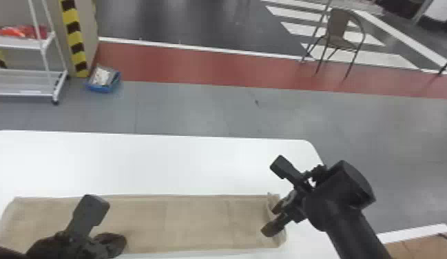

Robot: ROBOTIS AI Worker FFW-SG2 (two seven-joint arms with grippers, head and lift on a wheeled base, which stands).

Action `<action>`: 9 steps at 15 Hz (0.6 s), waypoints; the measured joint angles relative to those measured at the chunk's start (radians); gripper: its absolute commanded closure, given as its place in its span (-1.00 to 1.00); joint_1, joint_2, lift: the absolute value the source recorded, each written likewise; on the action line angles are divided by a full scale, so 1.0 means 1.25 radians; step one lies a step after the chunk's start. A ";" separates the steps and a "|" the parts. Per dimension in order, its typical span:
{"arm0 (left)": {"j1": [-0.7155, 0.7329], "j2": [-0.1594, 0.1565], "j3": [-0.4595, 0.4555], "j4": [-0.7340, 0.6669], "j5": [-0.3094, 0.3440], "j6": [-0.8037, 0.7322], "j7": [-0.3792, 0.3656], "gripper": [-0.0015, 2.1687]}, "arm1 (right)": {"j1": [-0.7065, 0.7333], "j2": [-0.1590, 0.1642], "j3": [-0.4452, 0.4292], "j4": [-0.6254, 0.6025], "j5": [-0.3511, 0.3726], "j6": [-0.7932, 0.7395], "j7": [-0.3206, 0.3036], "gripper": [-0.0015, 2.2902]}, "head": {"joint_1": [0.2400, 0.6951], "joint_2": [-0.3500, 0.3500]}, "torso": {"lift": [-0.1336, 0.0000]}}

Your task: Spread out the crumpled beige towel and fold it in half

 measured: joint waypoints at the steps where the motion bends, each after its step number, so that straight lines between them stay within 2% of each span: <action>1: 0.000 0.000 0.000 0.000 0.000 0.000 0.000 -0.08 | 0.017 -0.002 -0.003 -0.039 -0.003 0.025 0.000 -0.75 | 1.00 -0.76 | 1.00; 4: -0.001 -0.003 -0.002 0.002 -0.005 0.000 0.002 -0.08 | 0.057 -0.018 -0.004 -0.121 -0.009 0.099 0.000 -0.75 | 1.00 -0.80 | 1.00; 6: -0.002 -0.004 -0.007 0.001 -0.006 0.005 0.002 -0.08 | 0.074 -0.028 -0.003 -0.133 -0.008 0.123 0.000 -0.64 | 1.00 -0.84 | 1.00; 9: -0.002 -0.005 -0.010 -0.001 -0.012 0.010 0.001 -0.08 | 0.094 -0.034 0.001 -0.135 -0.006 0.130 0.000 -0.64 | 1.00 -0.88 | 1.00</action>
